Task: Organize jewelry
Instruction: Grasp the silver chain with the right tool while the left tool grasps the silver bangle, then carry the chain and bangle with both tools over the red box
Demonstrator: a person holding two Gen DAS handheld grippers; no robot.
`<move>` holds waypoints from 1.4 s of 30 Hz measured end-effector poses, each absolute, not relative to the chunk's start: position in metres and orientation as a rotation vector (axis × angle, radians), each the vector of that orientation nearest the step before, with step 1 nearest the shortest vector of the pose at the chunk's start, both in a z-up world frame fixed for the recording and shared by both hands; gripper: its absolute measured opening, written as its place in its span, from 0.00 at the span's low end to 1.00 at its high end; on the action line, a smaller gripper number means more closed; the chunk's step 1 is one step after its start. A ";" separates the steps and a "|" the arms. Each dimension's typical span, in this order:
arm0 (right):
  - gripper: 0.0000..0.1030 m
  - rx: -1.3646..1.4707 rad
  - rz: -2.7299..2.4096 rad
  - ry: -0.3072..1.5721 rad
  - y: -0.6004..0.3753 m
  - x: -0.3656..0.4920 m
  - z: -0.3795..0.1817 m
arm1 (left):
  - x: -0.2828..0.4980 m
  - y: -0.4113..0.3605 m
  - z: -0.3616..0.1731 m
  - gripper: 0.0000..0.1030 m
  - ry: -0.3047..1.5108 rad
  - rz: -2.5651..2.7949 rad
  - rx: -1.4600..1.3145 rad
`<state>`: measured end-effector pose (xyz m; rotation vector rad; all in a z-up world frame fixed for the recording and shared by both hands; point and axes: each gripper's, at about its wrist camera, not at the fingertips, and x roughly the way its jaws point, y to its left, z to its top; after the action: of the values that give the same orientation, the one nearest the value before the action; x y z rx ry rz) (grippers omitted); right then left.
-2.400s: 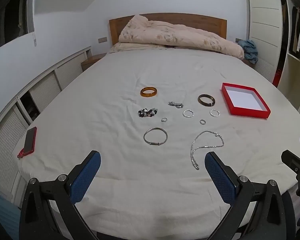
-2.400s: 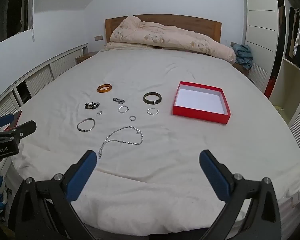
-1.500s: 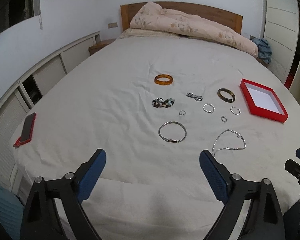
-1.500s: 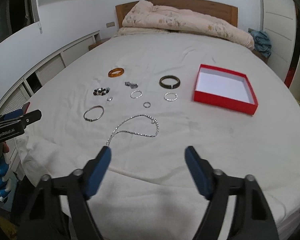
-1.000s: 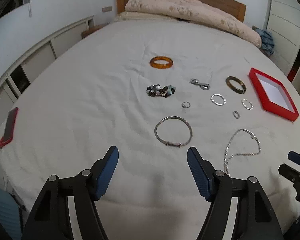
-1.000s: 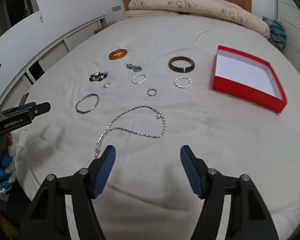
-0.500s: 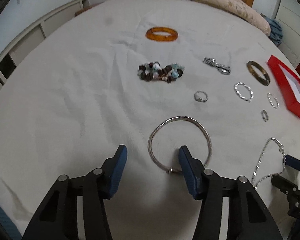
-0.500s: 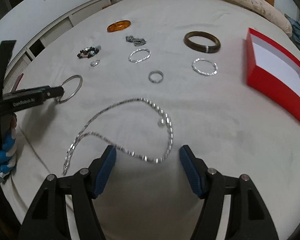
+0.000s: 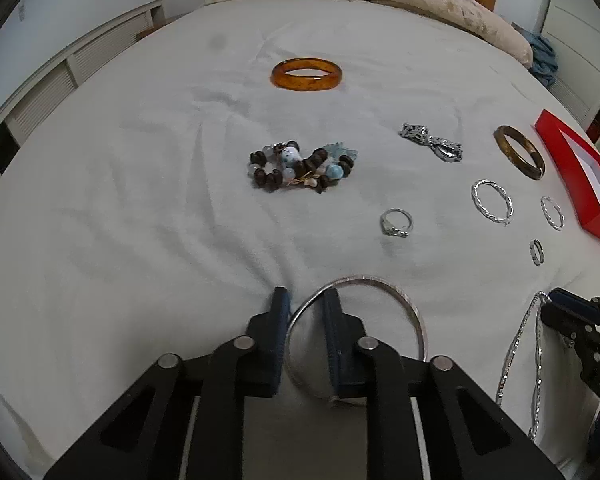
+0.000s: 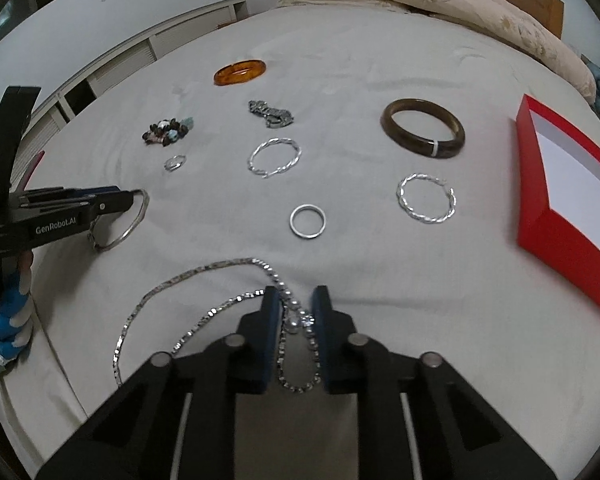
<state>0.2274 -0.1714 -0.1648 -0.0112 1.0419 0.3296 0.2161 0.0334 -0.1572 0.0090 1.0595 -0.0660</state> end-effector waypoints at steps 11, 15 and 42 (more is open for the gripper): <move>0.11 0.033 0.306 1.019 -0.176 0.227 -0.160 | 0.211 0.025 -0.147 0.04 1.038 -0.063 -0.004; 0.11 0.036 0.304 1.013 -0.178 0.219 -0.154 | 0.202 0.022 -0.136 0.04 1.023 -0.063 0.007; 0.11 -0.038 0.183 0.736 -0.238 0.207 0.028 | 0.207 -0.082 0.011 0.03 0.801 -0.295 0.034</move>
<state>0.2073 -0.2379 0.0280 -0.0380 0.7360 0.1829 0.2069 -0.0818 0.0114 0.0341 0.8007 -0.2954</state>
